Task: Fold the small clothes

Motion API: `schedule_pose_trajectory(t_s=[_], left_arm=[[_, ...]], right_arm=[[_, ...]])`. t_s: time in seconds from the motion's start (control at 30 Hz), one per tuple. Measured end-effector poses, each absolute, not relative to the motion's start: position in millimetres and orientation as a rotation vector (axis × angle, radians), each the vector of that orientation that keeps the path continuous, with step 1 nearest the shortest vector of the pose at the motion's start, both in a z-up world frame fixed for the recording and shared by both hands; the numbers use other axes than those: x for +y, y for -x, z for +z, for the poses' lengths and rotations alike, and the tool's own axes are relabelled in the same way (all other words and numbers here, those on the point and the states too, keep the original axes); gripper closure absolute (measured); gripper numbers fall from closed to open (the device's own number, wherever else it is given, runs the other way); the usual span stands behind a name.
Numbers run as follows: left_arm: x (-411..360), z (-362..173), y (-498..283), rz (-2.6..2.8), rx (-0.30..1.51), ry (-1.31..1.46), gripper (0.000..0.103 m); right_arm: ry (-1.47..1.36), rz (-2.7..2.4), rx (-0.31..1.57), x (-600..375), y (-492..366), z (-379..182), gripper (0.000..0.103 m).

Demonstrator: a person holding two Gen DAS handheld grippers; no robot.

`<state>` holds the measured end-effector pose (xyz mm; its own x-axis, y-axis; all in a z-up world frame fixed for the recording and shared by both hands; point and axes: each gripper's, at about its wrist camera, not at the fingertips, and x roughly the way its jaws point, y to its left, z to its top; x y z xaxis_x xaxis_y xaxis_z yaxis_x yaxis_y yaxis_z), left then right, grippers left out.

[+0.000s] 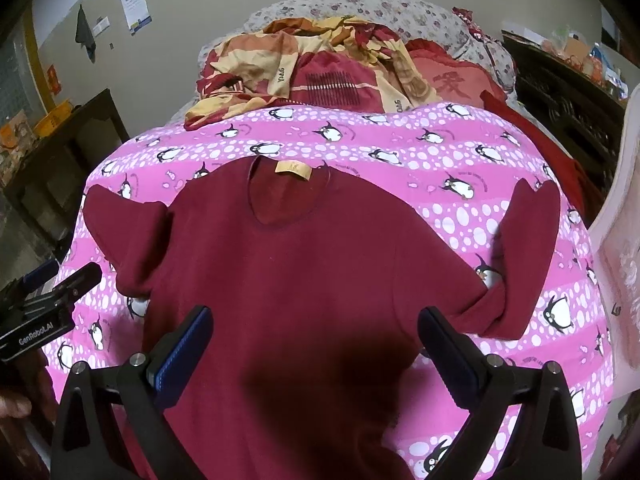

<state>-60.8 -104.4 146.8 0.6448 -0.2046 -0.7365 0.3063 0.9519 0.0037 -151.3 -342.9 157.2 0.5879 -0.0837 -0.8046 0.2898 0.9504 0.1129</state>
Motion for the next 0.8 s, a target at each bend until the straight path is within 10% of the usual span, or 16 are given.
schedule_pose_trajectory(t_s=[0.8], left_arm=[[-106.3,133.3,54.3,-0.288,0.842,-0.123,0.0]], right_arm=[[-0.279,-0.238,0.967,-344.0,136.0,135.9,0.0]])
